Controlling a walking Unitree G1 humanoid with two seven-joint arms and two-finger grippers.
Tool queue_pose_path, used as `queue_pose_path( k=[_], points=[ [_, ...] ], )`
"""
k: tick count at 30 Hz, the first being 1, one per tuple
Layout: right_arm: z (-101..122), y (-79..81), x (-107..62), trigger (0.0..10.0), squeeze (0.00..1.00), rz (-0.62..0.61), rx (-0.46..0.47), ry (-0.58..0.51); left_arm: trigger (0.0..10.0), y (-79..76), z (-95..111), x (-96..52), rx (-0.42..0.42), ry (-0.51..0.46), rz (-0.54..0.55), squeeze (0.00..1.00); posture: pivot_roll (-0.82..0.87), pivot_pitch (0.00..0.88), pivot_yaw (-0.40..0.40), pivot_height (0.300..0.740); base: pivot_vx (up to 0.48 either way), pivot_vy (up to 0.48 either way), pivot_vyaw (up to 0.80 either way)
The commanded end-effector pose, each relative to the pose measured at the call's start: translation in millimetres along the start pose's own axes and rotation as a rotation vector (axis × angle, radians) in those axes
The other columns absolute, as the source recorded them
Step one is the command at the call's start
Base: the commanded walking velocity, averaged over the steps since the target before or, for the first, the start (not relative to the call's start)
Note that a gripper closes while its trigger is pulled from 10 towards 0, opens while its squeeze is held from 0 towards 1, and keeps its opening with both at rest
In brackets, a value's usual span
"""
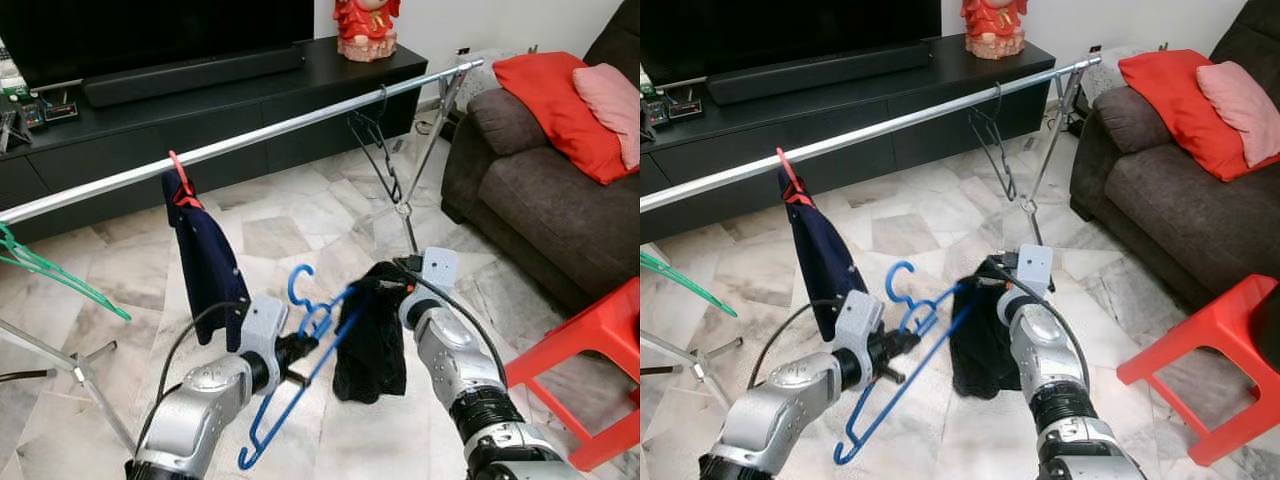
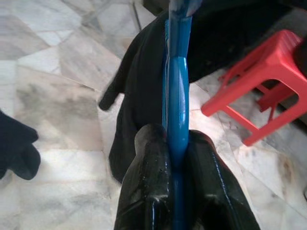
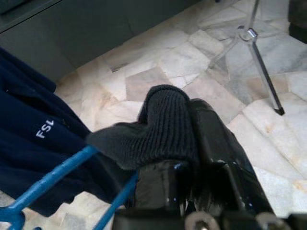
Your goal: Hang hanger
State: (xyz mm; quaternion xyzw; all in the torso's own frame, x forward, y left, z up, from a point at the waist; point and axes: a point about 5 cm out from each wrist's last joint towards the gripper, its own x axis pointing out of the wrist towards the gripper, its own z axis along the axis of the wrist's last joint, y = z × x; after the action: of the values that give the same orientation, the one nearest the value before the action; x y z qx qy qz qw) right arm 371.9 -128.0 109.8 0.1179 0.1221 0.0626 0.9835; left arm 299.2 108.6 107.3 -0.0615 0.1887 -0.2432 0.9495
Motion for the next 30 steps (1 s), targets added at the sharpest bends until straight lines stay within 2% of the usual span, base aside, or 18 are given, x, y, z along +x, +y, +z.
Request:
queue_pose_path(
  k=[1,3,5,9,13,15,19,22,24,27,30],
  points=[
    [2,-2.5,-1.6,10.0,0.00,-0.010,0.018,-0.012,10.0,5.7,1,-1.1,0.000,-0.006,0.054,0.00,0.07,0.142,-0.034,0.740,0.000,0.000,0.00],
    [1,-1.1,-2.9,10.0,0.00,0.012,0.024,0.000,10.0,3.5,2,-0.7,-0.035,-0.024,0.038,0.00,0.07,0.144,-0.035,0.740,0.000,0.000,0.00],
    [-1,5.2,-4.8,10.0,0.00,0.088,0.020,0.017,10.0,-0.1,2,-1.4,-0.063,-0.030,0.001,0.00,0.07,0.149,-0.035,0.740,0.000,0.000,0.00],
    [-7,13.2,-9.7,10.0,0.00,0.225,-0.042,0.057,10.0,-5.2,1,-2.8,-0.086,-0.020,-0.053,0.00,0.07,0.152,-0.035,0.740,0.000,0.000,0.00],
    [-3,6.9,-10.3,10.0,0.00,0.211,-0.065,0.056,10.0,-8.2,3,-4.3,-0.093,-0.011,-0.108,0.00,0.07,0.157,-0.035,0.740,0.000,0.000,0.00],
    [10,10.0,-12.9,10.0,0.00,0.289,-0.112,0.005,10.0,-10.3,2,-7.0,-0.095,0.001,-0.153,0.00,0.06,0.159,-0.033,0.740,0.000,0.000,0.00],
    [20,16.3,-15.9,10.0,0.00,0.358,-0.127,-0.043,10.0,-8.8,0,-7.3,-0.080,0.012,-0.153,0.00,0.06,0.163,-0.029,0.740,0.000,0.000,0.00],
    [32,31.3,-24.5,10.0,0.00,0.486,-0.136,-0.091,10.0,-7.8,2,-5.6,-0.112,-0.010,-0.154,0.00,0.05,0.166,-0.029,0.740,0.000,0.000,0.00],
    [32,36.7,-31.2,10.0,0.00,0.551,-0.188,-0.097,10.0,-7.5,4,-5.2,-0.111,-0.010,-0.153,0.00,0.05,0.168,-0.028,0.740,0.000,0.000,0.00],
    [31,33.8,-31.4,10.0,0.00,0.524,-0.159,-0.076,10.0,-6.2,4,-4.8,-0.107,-0.012,-0.141,0.00,0.05,0.171,-0.027,0.740,0.000,0.000,0.00],
    [24,22.1,-31.2,10.0,0.00,0.434,-0.117,-0.031,10.0,-0.9,9,-2.7,-0.121,-0.041,-0.079,0.00,0.05,0.173,-0.029,0.740,0.000,0.000,0.00]
  ],
)
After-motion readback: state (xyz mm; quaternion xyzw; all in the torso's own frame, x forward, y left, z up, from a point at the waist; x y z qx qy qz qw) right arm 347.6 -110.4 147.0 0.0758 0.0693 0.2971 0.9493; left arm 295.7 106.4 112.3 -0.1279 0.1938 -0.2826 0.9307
